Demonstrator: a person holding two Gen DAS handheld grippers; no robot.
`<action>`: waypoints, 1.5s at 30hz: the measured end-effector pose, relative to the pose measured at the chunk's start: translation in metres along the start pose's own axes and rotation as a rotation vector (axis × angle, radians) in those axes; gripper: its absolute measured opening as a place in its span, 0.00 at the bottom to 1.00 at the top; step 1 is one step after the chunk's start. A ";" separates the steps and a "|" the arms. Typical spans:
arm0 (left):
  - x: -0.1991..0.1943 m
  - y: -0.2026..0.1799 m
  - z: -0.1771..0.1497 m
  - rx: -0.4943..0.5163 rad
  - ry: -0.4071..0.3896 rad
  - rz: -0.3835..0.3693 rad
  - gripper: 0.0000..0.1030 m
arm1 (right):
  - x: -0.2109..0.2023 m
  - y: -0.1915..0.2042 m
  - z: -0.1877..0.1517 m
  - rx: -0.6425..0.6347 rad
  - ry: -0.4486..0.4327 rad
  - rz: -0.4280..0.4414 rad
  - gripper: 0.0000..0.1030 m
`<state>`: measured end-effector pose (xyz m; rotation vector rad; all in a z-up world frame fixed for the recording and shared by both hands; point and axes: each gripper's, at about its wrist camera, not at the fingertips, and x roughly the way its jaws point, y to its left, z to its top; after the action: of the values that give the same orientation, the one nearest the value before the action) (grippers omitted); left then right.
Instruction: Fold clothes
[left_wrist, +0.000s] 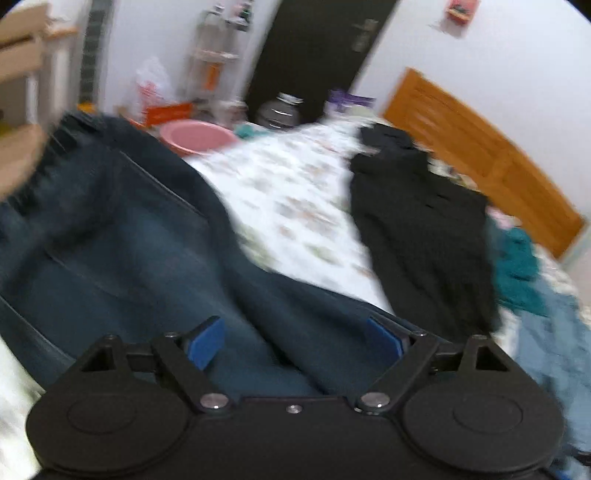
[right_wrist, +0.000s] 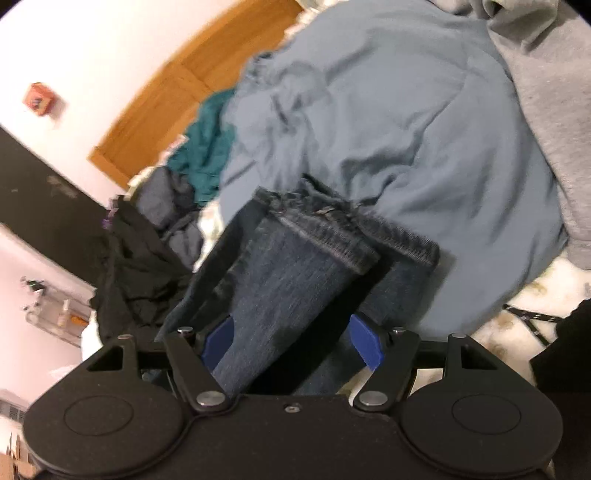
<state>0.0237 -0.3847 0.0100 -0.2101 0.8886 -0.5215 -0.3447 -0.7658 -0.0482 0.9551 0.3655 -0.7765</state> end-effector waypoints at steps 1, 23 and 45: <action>0.004 -0.012 -0.011 0.011 0.029 -0.007 0.83 | 0.005 -0.001 -0.003 -0.016 0.018 -0.014 0.72; 0.033 -0.151 -0.148 -0.032 0.219 -0.224 0.68 | 0.046 -0.017 0.033 0.098 0.053 0.145 0.13; 0.069 -0.207 -0.120 0.202 0.248 -0.335 0.47 | -0.012 0.030 0.058 -0.580 0.158 0.124 0.57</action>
<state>-0.1064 -0.5927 -0.0326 -0.1106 1.0409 -0.9595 -0.3335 -0.7988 0.0078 0.4855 0.6235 -0.4410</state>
